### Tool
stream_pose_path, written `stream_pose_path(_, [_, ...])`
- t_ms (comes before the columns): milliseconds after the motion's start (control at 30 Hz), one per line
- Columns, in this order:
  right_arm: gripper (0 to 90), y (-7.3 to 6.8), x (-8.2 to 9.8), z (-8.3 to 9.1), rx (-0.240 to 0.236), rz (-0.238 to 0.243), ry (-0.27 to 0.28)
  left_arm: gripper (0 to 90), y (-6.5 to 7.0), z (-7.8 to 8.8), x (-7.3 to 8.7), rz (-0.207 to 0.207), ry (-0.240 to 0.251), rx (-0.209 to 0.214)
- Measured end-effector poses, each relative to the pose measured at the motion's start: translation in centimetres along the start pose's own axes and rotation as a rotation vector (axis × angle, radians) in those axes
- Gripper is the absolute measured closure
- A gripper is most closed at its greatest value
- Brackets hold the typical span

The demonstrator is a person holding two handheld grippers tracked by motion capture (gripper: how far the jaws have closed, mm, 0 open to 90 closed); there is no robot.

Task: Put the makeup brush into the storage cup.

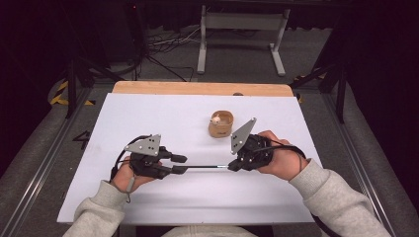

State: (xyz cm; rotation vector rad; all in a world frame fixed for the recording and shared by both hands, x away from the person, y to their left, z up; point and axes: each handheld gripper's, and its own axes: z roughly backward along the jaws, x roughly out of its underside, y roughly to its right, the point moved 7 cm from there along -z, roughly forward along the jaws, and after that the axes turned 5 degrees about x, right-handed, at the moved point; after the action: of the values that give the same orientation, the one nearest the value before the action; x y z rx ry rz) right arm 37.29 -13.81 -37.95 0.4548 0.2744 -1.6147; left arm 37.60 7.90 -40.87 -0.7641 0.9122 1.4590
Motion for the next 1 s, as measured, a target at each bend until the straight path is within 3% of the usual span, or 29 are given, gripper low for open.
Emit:
stream_pose_path(233, [89.5, 0.0, 0.0, -0.1, 0.005, 0.001, -0.046, 65.1, -0.3, -0.2, -1.2, 0.011, -0.131, -0.028])
stream_pose_path(467, [89.4, 0.0, -0.1, -0.2, 0.006, 0.008, -0.068, 64.7, -0.2, -0.9, -2.2, 0.027, -0.274, -0.007])
stream_pose_path(667, [89.5, 0.0, -0.1, -0.4, 0.005, 0.015, -0.088, 63.6, -0.6, -1.7, -2.6, 0.03, -0.414, -0.015])
stream_pose_path(1000, [89.5, 0.0, 0.0, -0.7, 0.006, 0.013, -0.101, 62.6, -1.0, -2.7, -2.7, 0.021, -0.543, -0.02])
